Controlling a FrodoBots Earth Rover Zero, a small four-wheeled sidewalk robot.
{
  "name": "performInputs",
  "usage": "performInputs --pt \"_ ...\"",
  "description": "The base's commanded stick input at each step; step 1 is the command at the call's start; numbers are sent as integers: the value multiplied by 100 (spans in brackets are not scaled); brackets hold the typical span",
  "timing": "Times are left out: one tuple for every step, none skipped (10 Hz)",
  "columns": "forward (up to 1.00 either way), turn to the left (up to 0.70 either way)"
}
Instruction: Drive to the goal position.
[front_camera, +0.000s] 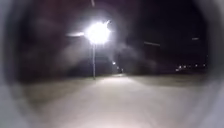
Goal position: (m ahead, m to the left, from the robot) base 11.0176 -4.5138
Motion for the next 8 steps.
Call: performInputs --pt "70 0" --pt "70 0" --pt "70 0" --pt "70 0" --pt "70 0" --pt "70 0" --pt "70 0" --pt "70 0"
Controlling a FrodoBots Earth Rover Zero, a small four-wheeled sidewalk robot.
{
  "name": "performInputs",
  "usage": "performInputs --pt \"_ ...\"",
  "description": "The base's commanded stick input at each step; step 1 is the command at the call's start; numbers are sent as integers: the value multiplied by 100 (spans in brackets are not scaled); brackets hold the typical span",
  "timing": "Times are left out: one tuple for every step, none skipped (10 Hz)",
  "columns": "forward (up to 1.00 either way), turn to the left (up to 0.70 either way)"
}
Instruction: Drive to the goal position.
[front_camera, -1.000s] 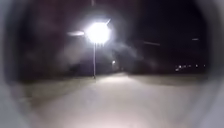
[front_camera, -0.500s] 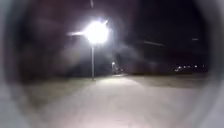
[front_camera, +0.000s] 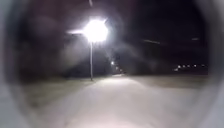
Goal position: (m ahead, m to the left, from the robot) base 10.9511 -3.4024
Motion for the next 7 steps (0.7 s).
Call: performInputs --pt "70 0" --pt "70 0" --pt "70 0" --pt "70 0" --pt "70 0" --pt "70 0" --pt "70 0"
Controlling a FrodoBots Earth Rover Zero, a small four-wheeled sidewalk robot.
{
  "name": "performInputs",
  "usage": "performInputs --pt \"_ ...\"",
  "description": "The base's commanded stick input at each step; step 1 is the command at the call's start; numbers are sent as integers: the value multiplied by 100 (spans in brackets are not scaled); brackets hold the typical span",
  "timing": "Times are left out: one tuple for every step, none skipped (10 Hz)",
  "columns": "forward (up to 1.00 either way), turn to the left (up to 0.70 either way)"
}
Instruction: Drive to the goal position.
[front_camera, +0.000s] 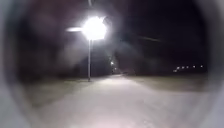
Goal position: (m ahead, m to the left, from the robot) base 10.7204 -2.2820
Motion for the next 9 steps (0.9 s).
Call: performInputs --pt "70 0" --pt "70 0" --pt "70 0" --pt "70 0" --pt "70 0" --pt "70 0" --pt "70 0" --pt "70 0" --pt "70 0"
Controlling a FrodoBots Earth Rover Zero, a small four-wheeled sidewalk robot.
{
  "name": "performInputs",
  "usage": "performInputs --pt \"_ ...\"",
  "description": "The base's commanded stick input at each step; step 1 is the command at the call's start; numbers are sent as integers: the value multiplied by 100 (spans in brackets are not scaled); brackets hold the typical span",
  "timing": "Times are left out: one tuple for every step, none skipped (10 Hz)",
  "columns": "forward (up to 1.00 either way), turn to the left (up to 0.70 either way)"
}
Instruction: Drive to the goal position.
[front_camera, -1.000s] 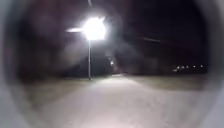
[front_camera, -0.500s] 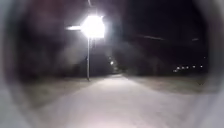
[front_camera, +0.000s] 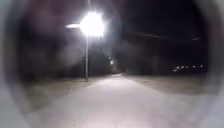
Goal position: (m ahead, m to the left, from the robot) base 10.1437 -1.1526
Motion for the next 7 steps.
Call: performInputs --pt "70 0" --pt "70 0" --pt "70 0" --pt "70 0" --pt "70 0" --pt "70 0" --pt "70 0"
